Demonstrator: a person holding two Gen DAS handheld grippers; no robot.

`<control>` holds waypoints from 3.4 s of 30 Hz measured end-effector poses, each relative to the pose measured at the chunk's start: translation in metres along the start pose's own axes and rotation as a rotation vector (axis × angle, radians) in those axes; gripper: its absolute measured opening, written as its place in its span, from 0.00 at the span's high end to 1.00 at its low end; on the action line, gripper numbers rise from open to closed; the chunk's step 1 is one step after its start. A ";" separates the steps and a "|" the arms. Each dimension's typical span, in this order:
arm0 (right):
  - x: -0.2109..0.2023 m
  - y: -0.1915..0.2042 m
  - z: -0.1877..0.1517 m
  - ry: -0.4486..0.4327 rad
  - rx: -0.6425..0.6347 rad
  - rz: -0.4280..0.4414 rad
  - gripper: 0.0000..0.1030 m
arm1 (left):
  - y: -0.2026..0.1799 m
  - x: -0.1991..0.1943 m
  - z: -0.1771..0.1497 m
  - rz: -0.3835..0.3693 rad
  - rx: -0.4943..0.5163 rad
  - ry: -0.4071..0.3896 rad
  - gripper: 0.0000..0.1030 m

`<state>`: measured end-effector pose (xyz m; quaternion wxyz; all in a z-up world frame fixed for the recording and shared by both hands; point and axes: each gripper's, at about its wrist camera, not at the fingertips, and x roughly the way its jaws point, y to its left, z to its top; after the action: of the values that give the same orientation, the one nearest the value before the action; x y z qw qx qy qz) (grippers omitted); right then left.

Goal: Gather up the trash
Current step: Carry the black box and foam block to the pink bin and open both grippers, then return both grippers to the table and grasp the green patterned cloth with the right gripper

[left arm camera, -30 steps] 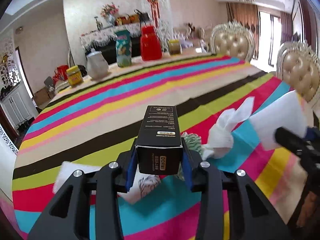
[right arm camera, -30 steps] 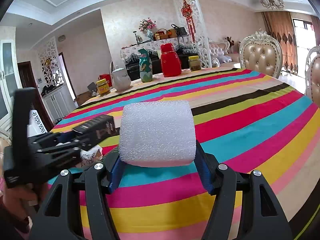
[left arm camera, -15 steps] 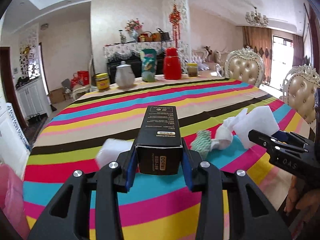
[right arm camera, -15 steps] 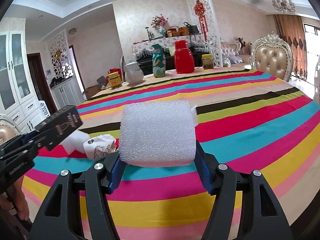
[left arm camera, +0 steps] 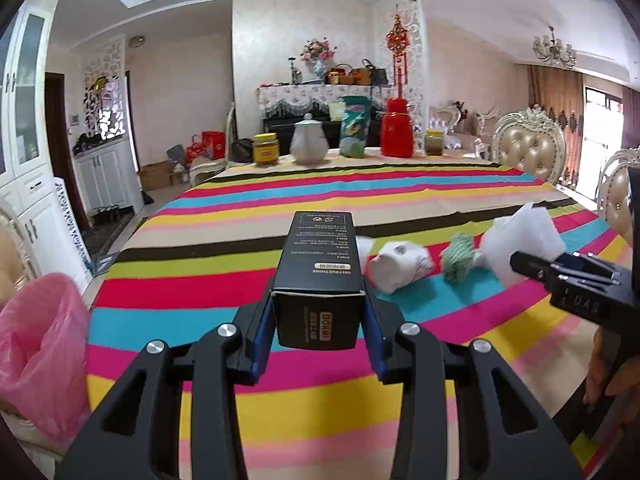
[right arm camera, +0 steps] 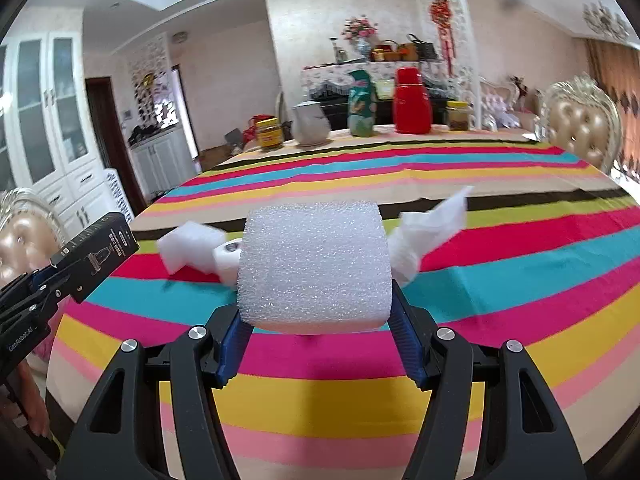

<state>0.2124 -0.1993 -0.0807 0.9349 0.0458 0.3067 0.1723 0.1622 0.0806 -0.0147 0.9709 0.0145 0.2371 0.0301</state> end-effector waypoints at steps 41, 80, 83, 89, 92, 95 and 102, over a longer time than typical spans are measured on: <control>0.019 0.268 0.020 0.060 -0.373 0.455 0.42 | 0.211 -0.124 -0.037 0.401 -0.179 -0.073 0.63; 0.054 0.322 0.044 0.030 -0.412 0.525 0.18 | 0.264 -0.114 -0.058 0.494 -0.236 0.019 0.05; 0.050 0.271 0.042 0.031 -0.380 0.429 0.18 | 0.222 -0.096 -0.045 0.410 -0.170 0.032 0.05; 0.041 0.144 0.037 0.057 -0.237 0.220 0.18 | 0.137 -0.044 -0.024 0.200 -0.100 0.093 0.05; 0.043 0.091 0.033 0.076 -0.184 0.133 0.19 | 0.092 -0.017 -0.015 0.118 -0.056 0.113 0.05; 0.047 0.039 0.027 0.115 -0.125 0.050 0.25 | 0.049 0.003 -0.009 0.049 -0.024 0.126 0.05; 0.067 -0.011 0.026 0.167 -0.068 -0.011 0.26 | -0.018 0.050 0.001 -0.067 -0.001 0.204 0.05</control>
<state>0.2811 -0.1855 -0.0987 0.9080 -0.0022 0.3780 0.1809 0.2081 0.0664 -0.0377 0.9422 0.0031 0.3352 -0.0009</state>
